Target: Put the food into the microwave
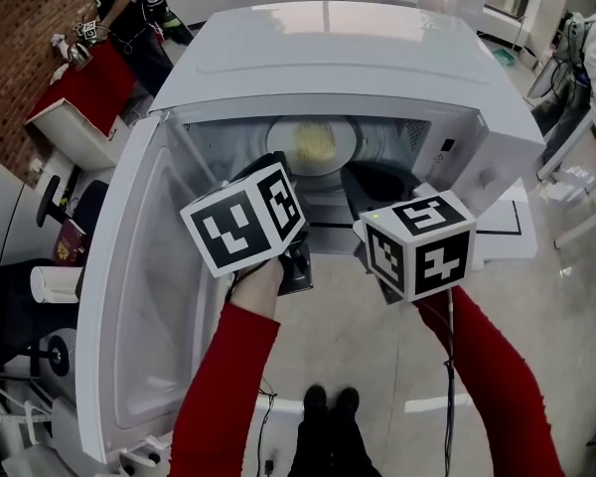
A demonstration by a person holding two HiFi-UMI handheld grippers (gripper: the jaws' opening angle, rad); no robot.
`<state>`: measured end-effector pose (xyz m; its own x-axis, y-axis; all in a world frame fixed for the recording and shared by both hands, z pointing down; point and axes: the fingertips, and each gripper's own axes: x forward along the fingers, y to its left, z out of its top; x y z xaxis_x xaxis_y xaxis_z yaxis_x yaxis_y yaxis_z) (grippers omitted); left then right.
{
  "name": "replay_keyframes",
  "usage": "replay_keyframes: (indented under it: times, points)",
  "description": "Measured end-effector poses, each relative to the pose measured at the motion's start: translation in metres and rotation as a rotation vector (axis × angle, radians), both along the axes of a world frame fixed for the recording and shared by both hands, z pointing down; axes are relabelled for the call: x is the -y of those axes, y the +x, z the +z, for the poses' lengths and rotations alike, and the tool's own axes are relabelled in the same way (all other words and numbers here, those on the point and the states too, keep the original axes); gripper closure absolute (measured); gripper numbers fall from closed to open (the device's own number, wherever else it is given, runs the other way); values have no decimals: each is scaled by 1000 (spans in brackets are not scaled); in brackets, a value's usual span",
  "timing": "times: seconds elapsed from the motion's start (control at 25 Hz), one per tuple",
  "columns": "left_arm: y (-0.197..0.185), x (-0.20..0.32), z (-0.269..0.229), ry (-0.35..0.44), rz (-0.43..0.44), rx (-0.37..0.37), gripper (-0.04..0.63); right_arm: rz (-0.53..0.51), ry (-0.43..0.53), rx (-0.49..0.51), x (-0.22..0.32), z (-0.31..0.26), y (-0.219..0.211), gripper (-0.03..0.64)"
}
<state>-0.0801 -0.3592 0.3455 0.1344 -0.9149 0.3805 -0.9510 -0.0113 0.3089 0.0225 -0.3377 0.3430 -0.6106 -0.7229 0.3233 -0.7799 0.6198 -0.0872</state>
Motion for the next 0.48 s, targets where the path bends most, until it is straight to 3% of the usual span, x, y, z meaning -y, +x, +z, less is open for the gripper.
replay_keyframes:
  times: [0.12,0.32,0.48]
  points:
    - [6,-9,-2,27,39,-58,563,-15,-16,22,-6,-2,-1,603]
    - [23,-31,-4,59,112,-87,584,-61,-53,65,-29,-4,-1,603]
    - [41,-62,-11,101,185,-157,584,-99,-85,156,-57,-13,2,603]
